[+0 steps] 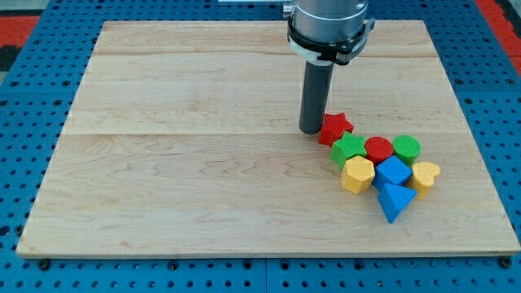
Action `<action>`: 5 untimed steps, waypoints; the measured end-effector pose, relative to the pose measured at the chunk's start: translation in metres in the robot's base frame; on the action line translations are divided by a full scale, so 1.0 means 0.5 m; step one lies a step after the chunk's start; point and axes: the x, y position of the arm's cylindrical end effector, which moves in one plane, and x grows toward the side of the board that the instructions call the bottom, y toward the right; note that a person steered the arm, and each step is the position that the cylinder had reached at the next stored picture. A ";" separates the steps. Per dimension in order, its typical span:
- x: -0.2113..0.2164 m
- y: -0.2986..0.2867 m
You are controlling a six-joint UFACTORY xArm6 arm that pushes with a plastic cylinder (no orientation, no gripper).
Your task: Point at yellow hexagon
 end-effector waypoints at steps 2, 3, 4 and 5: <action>-0.002 -0.011; -0.027 -0.016; -0.082 -0.061; -0.059 -0.111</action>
